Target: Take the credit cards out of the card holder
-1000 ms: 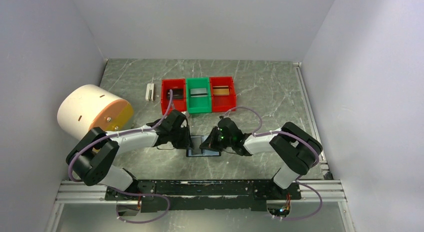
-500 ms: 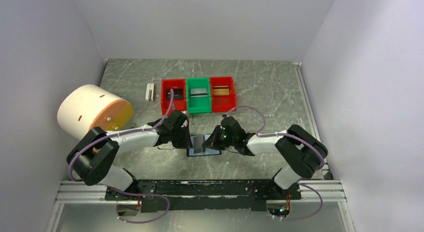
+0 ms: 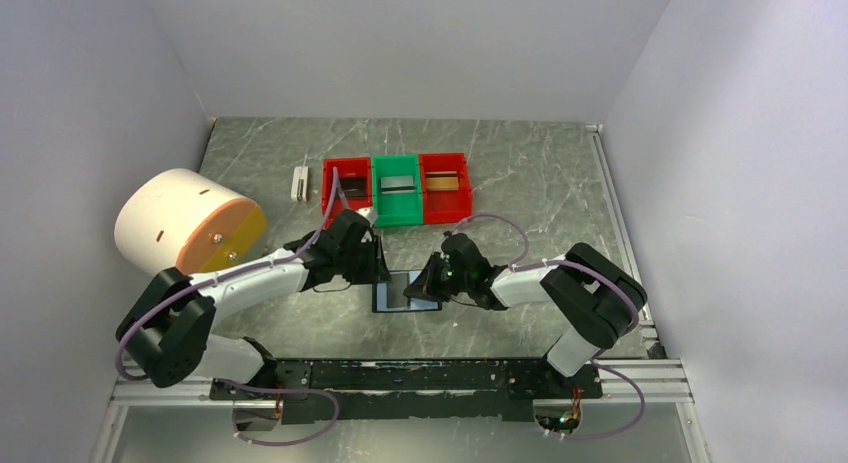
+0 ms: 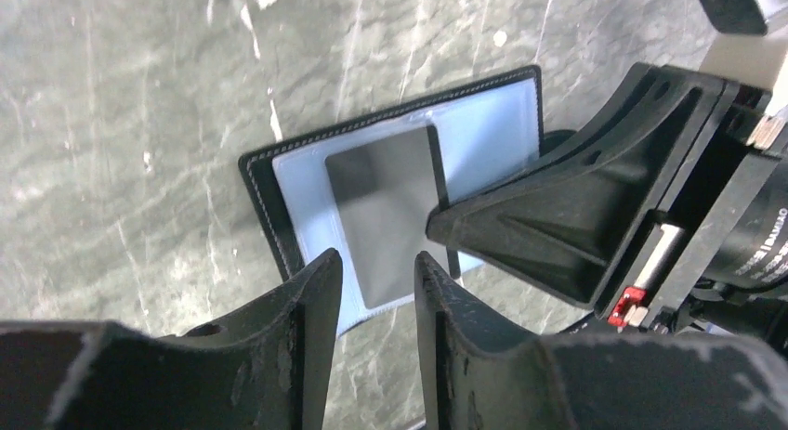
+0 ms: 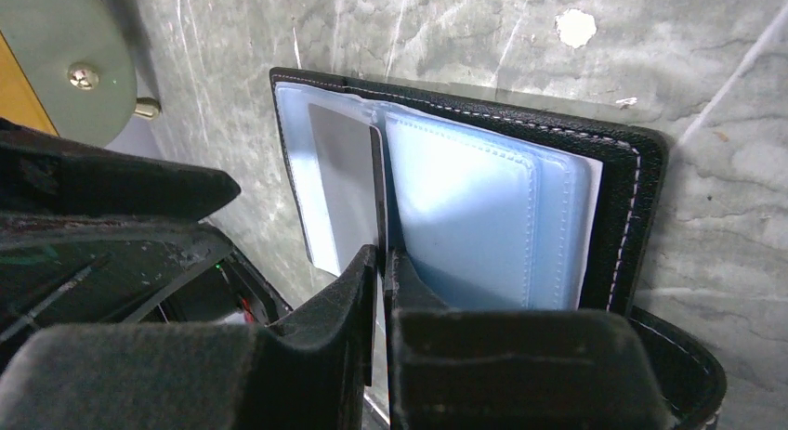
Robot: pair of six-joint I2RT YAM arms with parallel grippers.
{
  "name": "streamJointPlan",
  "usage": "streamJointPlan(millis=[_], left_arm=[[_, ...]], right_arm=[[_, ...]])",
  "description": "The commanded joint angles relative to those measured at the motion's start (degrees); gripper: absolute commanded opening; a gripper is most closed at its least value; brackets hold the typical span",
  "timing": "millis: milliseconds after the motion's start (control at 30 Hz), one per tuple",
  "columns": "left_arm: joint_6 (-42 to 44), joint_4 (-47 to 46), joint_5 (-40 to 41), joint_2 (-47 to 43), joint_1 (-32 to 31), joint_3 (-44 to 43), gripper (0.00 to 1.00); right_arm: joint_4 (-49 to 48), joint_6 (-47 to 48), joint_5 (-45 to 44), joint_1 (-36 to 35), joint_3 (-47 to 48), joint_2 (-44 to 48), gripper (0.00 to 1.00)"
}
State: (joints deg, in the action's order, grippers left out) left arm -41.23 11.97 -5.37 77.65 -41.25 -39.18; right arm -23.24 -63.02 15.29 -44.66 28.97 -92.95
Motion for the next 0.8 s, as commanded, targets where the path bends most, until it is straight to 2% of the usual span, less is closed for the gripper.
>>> streamJointPlan(millis=[0,167,233,400,600,767], left_arm=[[3.0,-2.1,-1.9,3.5,-0.4,-3.4,0.38],[1.6,-8.5,-10.3,7.0,-0.9,-1.5,0.31],[0.7,-8.0,-9.0,8.1,-1.5,-0.8,0.28],[-1.9,1.5,2.0,9.7,-1.7,-0.7,0.21],[-1.5,4.0,5.4,10.9,-2.5,0.0,0.16],[-1.2,4.5,6.5,11.8,-3.2,-0.2,0.14]], right_arm=[[2.9,0.7,-1.1,0.3,0.1,-1.1,0.07],[2.3,0.4,-1.4,0.4,-0.7,-1.0,0.07],[2.6,0.4,-1.2,0.3,-0.5,-1.2,0.07],[3.1,0.4,-1.7,0.4,-0.6,-0.3,0.07],[1.1,-0.3,-0.4,0.5,-1.0,0.3,0.11],[0.6,-0.6,-0.3,0.8,-1.1,0.8,0.19]])
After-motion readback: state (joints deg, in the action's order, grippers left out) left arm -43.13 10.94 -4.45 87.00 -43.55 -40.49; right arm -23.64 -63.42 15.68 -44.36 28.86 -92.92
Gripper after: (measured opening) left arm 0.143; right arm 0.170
